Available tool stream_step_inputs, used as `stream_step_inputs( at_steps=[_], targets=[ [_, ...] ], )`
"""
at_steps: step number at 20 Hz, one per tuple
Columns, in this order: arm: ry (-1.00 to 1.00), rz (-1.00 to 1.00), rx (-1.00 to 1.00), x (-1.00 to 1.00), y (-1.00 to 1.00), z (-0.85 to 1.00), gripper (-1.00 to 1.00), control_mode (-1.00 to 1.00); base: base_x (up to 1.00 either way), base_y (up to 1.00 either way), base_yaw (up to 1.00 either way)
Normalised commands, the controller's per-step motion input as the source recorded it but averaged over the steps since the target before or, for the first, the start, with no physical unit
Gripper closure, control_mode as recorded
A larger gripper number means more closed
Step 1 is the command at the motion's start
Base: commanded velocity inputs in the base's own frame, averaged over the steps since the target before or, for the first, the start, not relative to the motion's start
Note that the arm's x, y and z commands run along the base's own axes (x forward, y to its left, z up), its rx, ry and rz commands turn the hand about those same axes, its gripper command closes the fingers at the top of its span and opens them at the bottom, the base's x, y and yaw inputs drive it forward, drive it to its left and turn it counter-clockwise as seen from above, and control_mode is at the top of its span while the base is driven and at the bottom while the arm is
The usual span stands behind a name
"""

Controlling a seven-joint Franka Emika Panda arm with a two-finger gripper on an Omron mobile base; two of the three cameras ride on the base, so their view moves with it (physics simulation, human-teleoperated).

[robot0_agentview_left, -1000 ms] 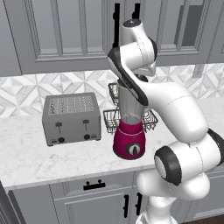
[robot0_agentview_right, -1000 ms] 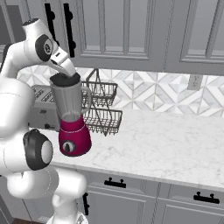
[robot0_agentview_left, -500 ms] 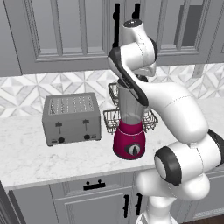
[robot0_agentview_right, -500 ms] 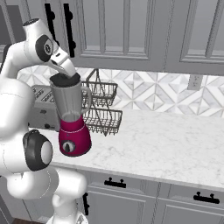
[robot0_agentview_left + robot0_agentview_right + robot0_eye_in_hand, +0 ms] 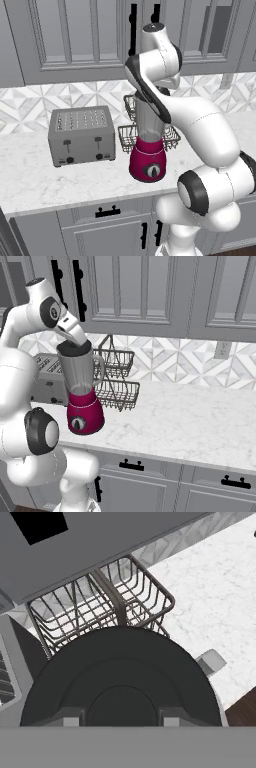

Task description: Close the lid blender by securely placing the lid on top.

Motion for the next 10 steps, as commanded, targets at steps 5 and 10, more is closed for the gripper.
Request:
stream_step_inputs(
  at_steps=[5,10],
  targets=[
    [0.0,0.0,0.0,0.2,0.0,0.0,1.0,-1.0,0.0,0.0,0.0],
    [0.0,0.0,0.0,-0.1,0.0,-0.06,1.0,-1.0,0.0,0.0,0.0]
  ],
)
